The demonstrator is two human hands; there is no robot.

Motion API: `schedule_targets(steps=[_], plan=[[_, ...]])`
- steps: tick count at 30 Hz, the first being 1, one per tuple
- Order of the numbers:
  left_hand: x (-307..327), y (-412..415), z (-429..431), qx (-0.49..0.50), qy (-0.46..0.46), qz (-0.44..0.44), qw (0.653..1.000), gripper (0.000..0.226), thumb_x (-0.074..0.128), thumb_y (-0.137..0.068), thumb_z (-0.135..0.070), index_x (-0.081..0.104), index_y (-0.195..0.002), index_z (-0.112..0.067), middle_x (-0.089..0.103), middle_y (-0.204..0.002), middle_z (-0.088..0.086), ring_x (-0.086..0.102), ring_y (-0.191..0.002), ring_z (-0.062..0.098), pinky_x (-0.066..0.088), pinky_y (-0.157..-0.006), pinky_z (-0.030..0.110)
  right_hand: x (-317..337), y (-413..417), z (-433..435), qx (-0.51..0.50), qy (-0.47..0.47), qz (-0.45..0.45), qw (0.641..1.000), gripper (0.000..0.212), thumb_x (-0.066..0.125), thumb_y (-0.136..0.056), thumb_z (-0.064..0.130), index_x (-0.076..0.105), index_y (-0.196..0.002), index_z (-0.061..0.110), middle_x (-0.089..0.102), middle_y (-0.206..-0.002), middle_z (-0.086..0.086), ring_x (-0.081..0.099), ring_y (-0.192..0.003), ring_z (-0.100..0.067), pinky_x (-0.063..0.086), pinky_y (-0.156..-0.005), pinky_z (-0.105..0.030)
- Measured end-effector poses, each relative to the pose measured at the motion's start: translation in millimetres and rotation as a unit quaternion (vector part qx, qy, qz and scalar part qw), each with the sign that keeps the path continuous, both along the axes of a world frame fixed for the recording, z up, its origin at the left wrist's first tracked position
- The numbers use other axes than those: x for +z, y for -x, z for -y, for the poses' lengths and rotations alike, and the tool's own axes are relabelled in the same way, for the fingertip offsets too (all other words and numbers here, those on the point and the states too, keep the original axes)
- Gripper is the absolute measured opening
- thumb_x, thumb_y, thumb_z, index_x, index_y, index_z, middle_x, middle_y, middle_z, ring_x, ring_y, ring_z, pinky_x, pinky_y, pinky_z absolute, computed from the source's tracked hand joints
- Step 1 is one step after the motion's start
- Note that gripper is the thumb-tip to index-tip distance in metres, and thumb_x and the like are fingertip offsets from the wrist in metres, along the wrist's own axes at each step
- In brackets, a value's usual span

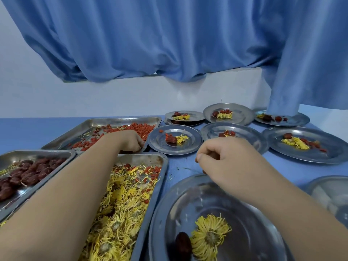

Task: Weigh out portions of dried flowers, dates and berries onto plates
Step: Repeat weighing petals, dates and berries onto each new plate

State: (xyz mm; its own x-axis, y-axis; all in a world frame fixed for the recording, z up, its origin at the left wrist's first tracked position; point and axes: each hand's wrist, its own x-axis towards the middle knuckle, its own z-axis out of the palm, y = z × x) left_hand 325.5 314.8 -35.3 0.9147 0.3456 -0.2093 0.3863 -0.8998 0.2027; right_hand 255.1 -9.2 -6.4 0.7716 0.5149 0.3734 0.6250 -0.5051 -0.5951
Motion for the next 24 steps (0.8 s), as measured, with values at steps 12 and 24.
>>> schedule_targets(steps=[12, 24], plan=[[5, 8, 5, 0.026, 0.032, 0.044, 0.998, 0.028, 0.052, -0.083, 0.012, 0.071, -0.086, -0.009, 0.064, -0.080, 0.005, 0.052, -0.062, 0.014, 0.041, -0.050, 0.022, -2, -1, 0, 0.002, -0.012, 0.008, 1.000, 0.022, 0.055, -0.086, 0.022, 0.060, -0.065, 0.022, 0.062, -0.066, 0.012, 0.051, -0.053, -0.002, 0.042, -0.053, -0.017], [10, 22, -19, 0.030, 0.076, 0.202, 0.976, 0.031, 0.059, -0.084, 0.013, 0.065, -0.078, -0.017, 0.067, -0.084, 0.007, 0.062, -0.071, 0.020, 0.049, -0.063, 0.029, -1, -2, 2, 0.013, -0.015, -0.002, 1.000, 0.022, 0.055, -0.087, 0.022, 0.063, -0.067, 0.022, 0.063, -0.066, 0.008, 0.050, -0.049, -0.003, 0.044, -0.047, -0.020]])
